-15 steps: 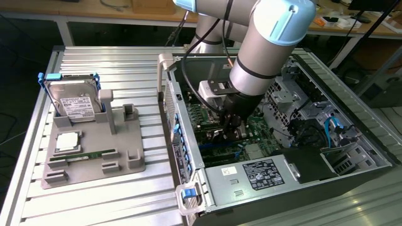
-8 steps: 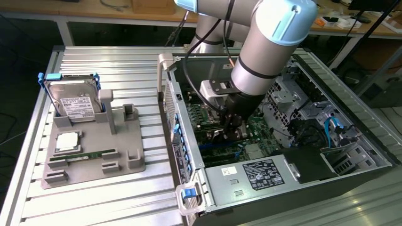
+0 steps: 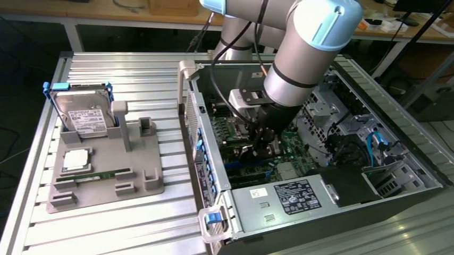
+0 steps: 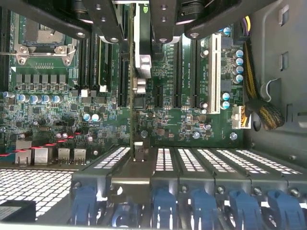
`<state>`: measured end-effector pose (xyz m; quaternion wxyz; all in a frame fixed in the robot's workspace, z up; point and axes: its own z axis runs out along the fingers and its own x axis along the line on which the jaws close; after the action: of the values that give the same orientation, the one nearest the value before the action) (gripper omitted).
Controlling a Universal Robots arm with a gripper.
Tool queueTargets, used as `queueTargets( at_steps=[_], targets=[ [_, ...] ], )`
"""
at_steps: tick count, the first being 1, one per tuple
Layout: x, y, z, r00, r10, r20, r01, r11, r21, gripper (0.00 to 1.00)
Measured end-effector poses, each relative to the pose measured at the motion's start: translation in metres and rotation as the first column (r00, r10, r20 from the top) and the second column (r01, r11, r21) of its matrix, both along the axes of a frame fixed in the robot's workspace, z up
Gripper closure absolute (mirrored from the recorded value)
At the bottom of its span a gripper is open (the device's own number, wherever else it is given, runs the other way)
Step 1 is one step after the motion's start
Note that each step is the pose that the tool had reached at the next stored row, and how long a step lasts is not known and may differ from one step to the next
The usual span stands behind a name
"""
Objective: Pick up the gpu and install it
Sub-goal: 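Insert the gpu into the slot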
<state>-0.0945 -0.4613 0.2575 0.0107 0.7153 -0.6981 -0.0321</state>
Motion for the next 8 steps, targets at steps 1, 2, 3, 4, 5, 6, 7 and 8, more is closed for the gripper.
queueTargets(
  at_steps=[1, 2, 3, 4, 5, 6, 7, 8],
  targets=[
    [0.0, 0.001, -0.0001, 1.0, 0.0, -0.0001, 0.0, 1.0, -0.0004, 0.73],
    [0.0, 0.0014, -0.0002, 1.0, 0.0, 0.0001, 0.0, 1.0, -0.0003, 0.73],
    [-0.002, 0.0017, -0.0003, 1.0, 0.0, 0.0007, 0.0, 1.0, -0.0003, 0.73],
    [-0.004, 0.0017, -0.0003, 1.0, 0.0, 0.0024, 0.0, 1.0, -0.0004, 0.73],
    [-0.007, 0.0018, -0.0004, 1.0, 0.0, 0.0053, 0.0, 1.0, -0.0004, 0.73],
    [-0.01, 0.0019, -0.0005, 1.0, 0.0, 0.0074, 0.0, 1.0, -0.0001, 0.73],
    [-0.012, 0.0019, -0.0004, 1.0, 0.0, 0.0081, 0.0, 1.0, -0.0003, 0.73],
    [-0.013, 0.0019, -0.0004, 1.0, -0.001, 0.0082, 0.001, 1.0, -0.0003, 0.73]
  ],
)
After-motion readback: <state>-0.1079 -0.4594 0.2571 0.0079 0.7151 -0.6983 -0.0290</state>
